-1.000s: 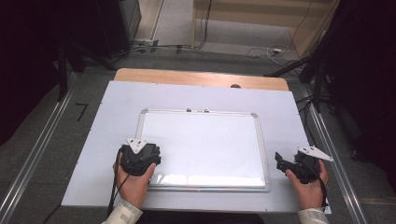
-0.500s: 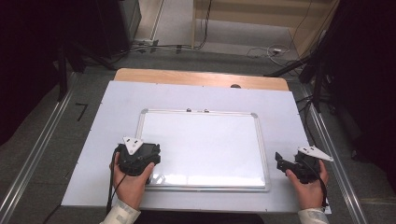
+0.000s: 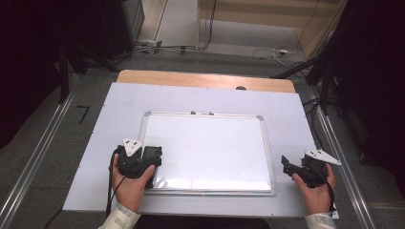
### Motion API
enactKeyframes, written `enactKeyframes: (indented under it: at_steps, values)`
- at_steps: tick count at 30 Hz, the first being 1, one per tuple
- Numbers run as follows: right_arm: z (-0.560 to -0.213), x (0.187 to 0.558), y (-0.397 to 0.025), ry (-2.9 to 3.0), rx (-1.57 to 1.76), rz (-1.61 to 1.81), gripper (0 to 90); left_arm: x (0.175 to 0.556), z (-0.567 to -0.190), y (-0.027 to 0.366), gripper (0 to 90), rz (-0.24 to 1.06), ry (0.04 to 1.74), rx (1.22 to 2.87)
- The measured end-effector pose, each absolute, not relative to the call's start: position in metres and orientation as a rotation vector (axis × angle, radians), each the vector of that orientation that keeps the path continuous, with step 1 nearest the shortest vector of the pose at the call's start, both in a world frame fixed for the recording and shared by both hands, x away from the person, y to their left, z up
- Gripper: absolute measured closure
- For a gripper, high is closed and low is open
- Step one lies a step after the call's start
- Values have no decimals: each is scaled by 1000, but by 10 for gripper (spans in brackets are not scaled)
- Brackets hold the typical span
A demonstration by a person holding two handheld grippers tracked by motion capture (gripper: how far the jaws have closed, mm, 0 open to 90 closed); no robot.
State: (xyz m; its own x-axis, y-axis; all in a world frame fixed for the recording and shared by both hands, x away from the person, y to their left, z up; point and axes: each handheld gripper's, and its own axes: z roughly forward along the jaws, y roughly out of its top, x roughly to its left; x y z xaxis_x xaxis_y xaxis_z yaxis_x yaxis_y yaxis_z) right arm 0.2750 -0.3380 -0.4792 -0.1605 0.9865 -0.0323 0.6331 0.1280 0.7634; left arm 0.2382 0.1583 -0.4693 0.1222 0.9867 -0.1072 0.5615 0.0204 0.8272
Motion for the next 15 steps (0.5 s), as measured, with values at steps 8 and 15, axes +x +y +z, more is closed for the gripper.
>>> enactKeyframes:
  at_steps: [8, 15]
  values:
    - [-479, 275, -338, 1860, 1543, 825, 136, 238, -468, 163, 226, 690, 1528, 1635]
    - [-479, 275, -338, 1860, 1543, 825, 135, 238, -467, 168, 217, 692, 1530, 1628]
